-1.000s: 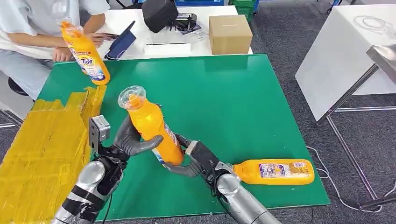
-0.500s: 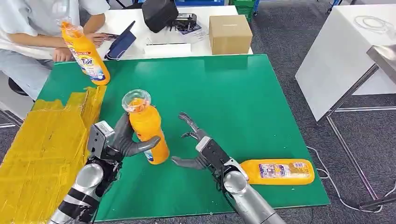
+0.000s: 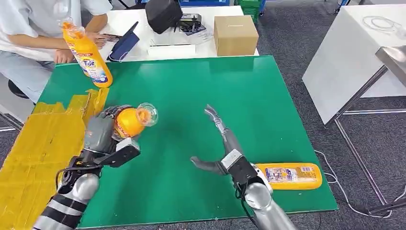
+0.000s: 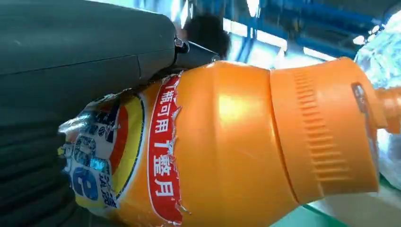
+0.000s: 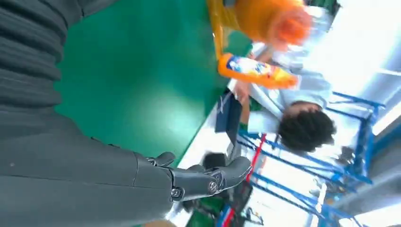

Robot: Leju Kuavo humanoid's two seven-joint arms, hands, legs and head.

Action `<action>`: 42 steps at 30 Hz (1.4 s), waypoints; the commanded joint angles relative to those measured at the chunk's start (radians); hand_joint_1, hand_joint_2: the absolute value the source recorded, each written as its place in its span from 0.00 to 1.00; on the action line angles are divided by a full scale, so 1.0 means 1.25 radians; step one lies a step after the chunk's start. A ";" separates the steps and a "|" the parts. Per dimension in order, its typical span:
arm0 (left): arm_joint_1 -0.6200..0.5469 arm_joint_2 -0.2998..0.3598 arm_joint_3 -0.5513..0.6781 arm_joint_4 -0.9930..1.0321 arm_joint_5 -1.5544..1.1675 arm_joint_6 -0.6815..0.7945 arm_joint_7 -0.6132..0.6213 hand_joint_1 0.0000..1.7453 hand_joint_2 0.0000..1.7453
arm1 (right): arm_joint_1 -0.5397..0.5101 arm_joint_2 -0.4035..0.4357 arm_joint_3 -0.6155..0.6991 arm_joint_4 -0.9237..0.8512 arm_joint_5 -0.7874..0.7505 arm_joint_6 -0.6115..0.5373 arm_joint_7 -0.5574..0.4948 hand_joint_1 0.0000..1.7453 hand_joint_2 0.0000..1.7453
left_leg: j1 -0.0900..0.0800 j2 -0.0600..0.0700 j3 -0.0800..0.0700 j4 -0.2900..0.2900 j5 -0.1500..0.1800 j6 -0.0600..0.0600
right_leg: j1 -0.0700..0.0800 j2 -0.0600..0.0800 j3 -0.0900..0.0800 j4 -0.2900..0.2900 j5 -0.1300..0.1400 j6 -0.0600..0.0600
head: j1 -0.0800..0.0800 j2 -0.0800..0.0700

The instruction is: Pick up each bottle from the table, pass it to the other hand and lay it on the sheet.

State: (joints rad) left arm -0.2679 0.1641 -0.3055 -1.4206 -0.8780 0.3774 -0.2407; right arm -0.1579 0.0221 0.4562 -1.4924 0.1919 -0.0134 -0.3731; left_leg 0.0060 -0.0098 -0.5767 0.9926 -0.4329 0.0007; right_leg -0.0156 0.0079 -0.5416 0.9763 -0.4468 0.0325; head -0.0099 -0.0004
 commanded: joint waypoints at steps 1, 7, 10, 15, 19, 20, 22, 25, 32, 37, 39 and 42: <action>-0.023 0.056 0.044 0.092 -0.036 0.019 0.000 1.00 1.00 | 0.016 -0.031 -0.041 -0.060 0.002 -0.004 -0.003 0.00 1.00 | 0.001 0.001 0.003 0.000 -0.001 0.000 | 0.002 0.000 0.003 -0.001 -0.001 -0.002 | -0.001 0.000; -0.012 0.158 0.052 0.146 -0.225 0.032 0.042 1.00 1.00 | 0.034 -0.047 -0.074 -0.103 -0.007 -0.006 -0.015 0.00 1.00 | 0.000 0.001 0.001 0.000 -0.001 0.000 | 0.000 0.001 0.002 -0.001 0.000 -0.001 | 0.000 0.000; 0.003 0.266 0.038 0.187 -0.220 -0.051 -0.017 1.00 1.00 | 0.027 -0.051 -0.088 -0.097 -0.012 -0.003 -0.012 0.00 1.00 | 0.001 0.004 0.004 -0.001 -0.002 -0.001 | 0.001 0.003 0.003 -0.001 -0.001 -0.002 | 0.000 0.000; 0.029 0.343 0.041 0.225 -0.157 -0.128 -0.078 1.00 1.00 | 0.007 -0.051 -0.075 -0.067 -0.004 0.000 -0.009 0.00 1.00 | 0.003 0.004 0.002 -0.001 -0.001 -0.001 | 0.003 0.004 0.001 0.000 0.000 -0.002 | 0.000 0.000; 0.042 0.348 0.036 0.224 -0.152 -0.137 -0.082 1.00 1.00 | -0.002 -0.051 -0.070 -0.060 -0.002 -0.001 -0.008 0.00 1.00 | 0.004 0.003 0.003 -0.001 -0.001 0.000 | 0.004 0.003 0.002 -0.001 -0.001 -0.002 | 0.000 0.000; 0.045 0.353 0.031 0.220 -0.149 -0.147 -0.080 1.00 1.00 | -0.005 -0.053 -0.067 -0.057 0.001 -0.001 -0.005 0.00 1.00 | 0.004 0.003 0.002 -0.001 -0.001 0.000 | 0.004 0.002 0.001 0.000 -0.001 -0.001 | 0.000 0.000; 0.054 0.361 0.031 0.224 -0.139 -0.162 -0.077 1.00 1.00 | -0.008 -0.055 -0.065 -0.054 0.002 -0.002 -0.004 0.00 1.00 | 0.005 0.003 0.004 0.000 -0.002 0.000 | 0.005 0.002 0.004 -0.001 -0.001 -0.002 | 0.000 0.000; 0.071 0.359 0.044 0.233 -0.108 -0.172 -0.088 1.00 1.00 | -0.010 -0.056 -0.066 -0.049 0.002 -0.001 -0.004 0.00 1.00 | 0.004 0.003 0.002 -0.001 -0.001 0.000 | 0.003 0.002 0.002 -0.001 -0.001 -0.001 | 0.000 0.000; 0.078 0.310 0.050 0.246 -0.063 -0.188 -0.116 0.26 1.00 | -0.025 -0.051 -0.058 -0.026 0.002 0.001 -0.002 0.00 1.00 | 0.003 0.001 0.002 -0.002 -0.001 0.000 | 0.003 0.001 0.003 -0.002 -0.001 -0.002 | 0.000 0.000; 0.078 0.283 0.035 0.255 -0.054 -0.198 -0.122 0.00 1.00 | -0.035 -0.049 -0.051 -0.013 0.002 0.006 0.002 0.00 1.00 | 0.004 0.001 0.005 -0.002 -0.001 0.000 | 0.004 0.000 0.006 -0.003 -0.001 -0.002 | 0.000 0.000; 0.078 0.280 0.034 0.255 -0.054 -0.199 -0.122 0.00 1.00 | -0.035 -0.049 -0.051 -0.013 0.002 0.006 0.002 0.00 1.00 | 0.003 0.001 0.003 -0.002 -0.001 0.000 | 0.003 0.000 0.004 -0.002 -0.001 -0.001 | 0.000 0.000; 0.073 0.277 0.031 0.261 -0.054 -0.201 -0.123 0.00 1.00 | -0.036 -0.049 -0.050 -0.009 0.001 0.007 0.003 0.00 1.00 | 0.003 0.000 0.002 -0.002 0.000 0.000 | 0.003 0.000 0.002 -0.001 -0.001 -0.001 | 0.000 0.000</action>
State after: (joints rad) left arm -0.1462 0.5768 -0.2472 -1.1658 -0.9484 0.1373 -0.3948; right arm -0.1553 -0.0332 0.3712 -1.5809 0.1968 -0.0095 -0.3757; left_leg 0.0102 -0.0097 -0.5781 0.9922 -0.4328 0.0002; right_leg -0.0121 0.0088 -0.5423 0.9764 -0.4473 0.0316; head -0.0095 -0.0004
